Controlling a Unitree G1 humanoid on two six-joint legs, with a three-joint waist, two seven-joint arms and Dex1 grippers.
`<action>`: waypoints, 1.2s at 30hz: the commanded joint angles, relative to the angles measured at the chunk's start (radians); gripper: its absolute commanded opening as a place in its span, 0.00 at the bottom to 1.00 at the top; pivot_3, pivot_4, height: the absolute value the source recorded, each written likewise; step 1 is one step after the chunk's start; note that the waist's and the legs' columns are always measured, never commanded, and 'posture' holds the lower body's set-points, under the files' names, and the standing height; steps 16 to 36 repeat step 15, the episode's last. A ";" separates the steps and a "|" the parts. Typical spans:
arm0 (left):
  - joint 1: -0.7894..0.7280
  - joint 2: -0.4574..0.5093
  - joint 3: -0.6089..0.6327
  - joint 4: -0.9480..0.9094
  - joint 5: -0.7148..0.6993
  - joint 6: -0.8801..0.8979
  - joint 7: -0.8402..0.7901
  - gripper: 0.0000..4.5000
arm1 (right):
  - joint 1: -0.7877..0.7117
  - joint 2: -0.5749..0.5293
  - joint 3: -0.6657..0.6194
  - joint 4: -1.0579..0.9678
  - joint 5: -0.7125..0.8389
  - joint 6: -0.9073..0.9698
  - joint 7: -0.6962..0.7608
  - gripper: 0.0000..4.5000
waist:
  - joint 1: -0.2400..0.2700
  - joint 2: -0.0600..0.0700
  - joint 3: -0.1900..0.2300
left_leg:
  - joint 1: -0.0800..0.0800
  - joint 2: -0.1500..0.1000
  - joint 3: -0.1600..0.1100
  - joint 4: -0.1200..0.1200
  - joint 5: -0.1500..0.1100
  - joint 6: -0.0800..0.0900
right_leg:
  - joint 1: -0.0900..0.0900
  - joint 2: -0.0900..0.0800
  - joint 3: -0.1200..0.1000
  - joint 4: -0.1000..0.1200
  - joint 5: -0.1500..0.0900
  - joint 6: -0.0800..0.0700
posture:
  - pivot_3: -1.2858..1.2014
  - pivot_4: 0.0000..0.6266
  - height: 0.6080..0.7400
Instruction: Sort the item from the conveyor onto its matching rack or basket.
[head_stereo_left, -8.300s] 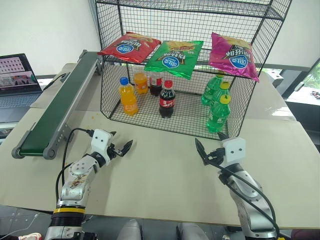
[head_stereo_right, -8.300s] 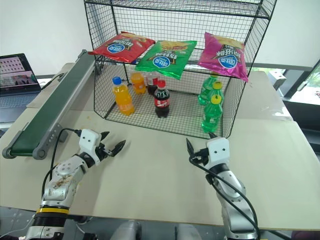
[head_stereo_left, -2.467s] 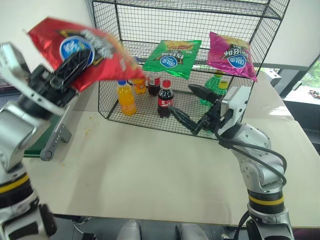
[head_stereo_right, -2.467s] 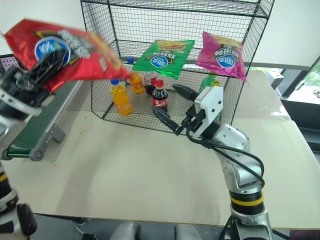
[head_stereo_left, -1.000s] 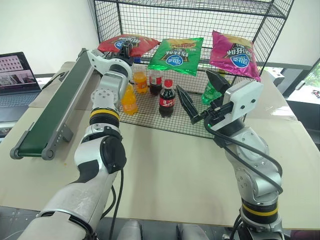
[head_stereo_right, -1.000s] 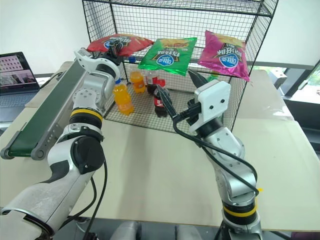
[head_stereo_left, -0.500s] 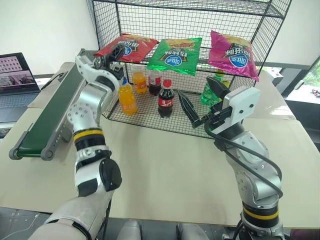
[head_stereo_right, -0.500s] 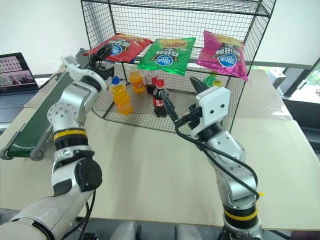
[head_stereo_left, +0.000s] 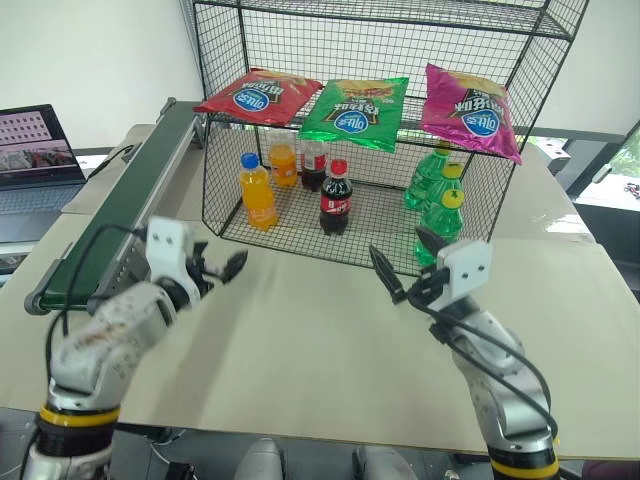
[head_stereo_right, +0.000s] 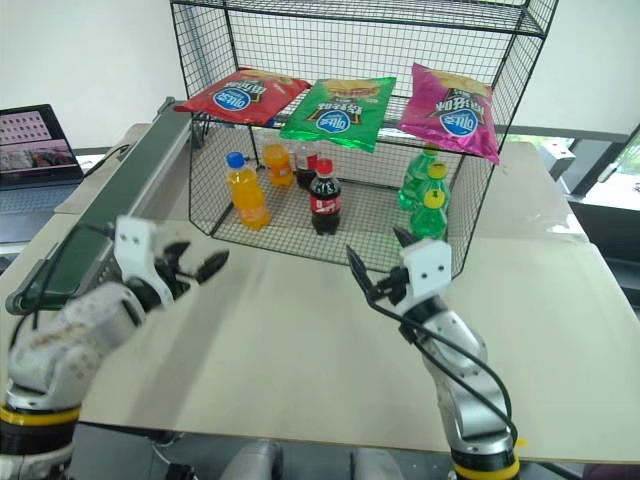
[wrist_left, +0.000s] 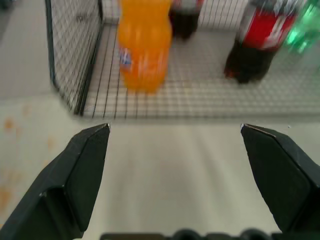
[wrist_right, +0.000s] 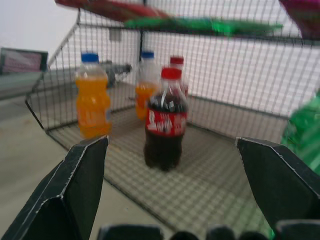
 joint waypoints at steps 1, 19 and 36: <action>0.004 -0.055 -0.052 0.095 0.173 -0.206 -0.011 0.99 | 0.036 0.013 -0.022 0.008 -0.017 -0.068 -0.021 1.00 | -0.002 0.000 0.000 | 0.000 0.000 0.000 0.001 0.000 0.000 | 0.000 0.000 0.000 0.000 0.000 0.000 | 0.52 0.24 1.00; -0.095 -0.185 -0.105 0.345 0.316 -0.396 -0.188 0.99 | 0.080 0.059 -0.041 0.046 -0.069 -0.072 -0.106 1.00 | -0.008 0.000 -0.001 | 0.000 0.000 0.001 0.000 -0.002 0.003 | 0.000 0.001 0.002 0.000 0.000 0.000 | 0.52 0.24 1.00; -0.095 -0.185 -0.105 0.345 0.316 -0.396 -0.188 0.99 | 0.080 0.059 -0.041 0.046 -0.069 -0.072 -0.106 1.00 | -0.008 0.000 -0.001 | 0.000 0.000 0.001 0.000 -0.002 0.003 | 0.000 0.001 0.002 0.000 0.000 0.000 | 0.52 0.24 1.00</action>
